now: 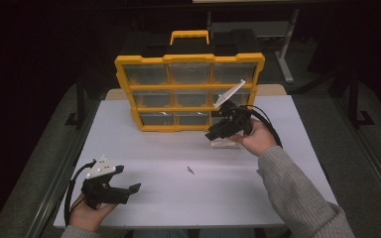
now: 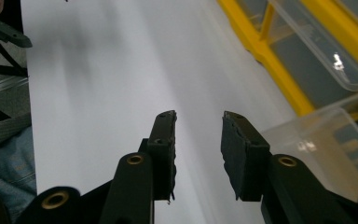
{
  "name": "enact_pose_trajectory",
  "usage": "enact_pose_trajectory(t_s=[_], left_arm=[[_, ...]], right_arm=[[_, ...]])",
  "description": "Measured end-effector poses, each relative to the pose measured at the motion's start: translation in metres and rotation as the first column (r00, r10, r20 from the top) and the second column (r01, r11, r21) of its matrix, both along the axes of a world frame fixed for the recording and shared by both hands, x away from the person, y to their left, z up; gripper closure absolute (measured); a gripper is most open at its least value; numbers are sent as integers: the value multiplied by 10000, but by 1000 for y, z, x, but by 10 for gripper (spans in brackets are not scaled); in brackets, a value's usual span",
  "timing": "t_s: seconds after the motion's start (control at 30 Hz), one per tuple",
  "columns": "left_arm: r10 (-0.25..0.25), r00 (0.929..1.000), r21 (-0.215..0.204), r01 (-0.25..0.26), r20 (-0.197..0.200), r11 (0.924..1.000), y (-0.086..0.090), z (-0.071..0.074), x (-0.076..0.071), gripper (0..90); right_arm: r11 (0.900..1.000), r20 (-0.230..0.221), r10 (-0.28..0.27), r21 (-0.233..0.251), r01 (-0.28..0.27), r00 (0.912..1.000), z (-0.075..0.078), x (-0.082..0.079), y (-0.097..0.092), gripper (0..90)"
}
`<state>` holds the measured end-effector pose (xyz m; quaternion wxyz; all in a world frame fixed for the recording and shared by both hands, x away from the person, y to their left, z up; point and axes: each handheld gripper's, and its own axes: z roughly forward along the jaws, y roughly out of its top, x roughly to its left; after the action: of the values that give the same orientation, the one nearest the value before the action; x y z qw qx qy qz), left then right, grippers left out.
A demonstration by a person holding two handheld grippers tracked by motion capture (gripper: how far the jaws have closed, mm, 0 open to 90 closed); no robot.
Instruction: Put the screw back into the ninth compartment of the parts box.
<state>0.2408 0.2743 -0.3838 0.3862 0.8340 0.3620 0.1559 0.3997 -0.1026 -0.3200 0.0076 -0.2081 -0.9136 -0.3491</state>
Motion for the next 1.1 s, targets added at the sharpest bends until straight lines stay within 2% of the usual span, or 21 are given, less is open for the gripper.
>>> enact_pose_trajectory(t_s=[0.1, 0.6, 0.9, 1.1], left_arm=[[-10, 10000, 6, 10, 5, 10000, 0, 0, 0, 152], [30, 10000, -21, -30, -21, 10000, 0, 0, 0, 152], [34, 10000, -40, -34, -20, 10000, 0, -1, 0, 152], [-17, 10000, -37, 17, -37, 10000, 1, -1, 1, 152]], right_arm=[[9999, -134, 128, 44, -127, 9998, -5, -2, 6, 628], [9986, -151, 441, -273, -445, 9989, -37, -18, 34, 605], [9956, -132, 656, -665, -663, 9978, -58, -24, 50, 630], [9919, -225, 841, -939, -858, 9962, -75, -27, 62, 688]])
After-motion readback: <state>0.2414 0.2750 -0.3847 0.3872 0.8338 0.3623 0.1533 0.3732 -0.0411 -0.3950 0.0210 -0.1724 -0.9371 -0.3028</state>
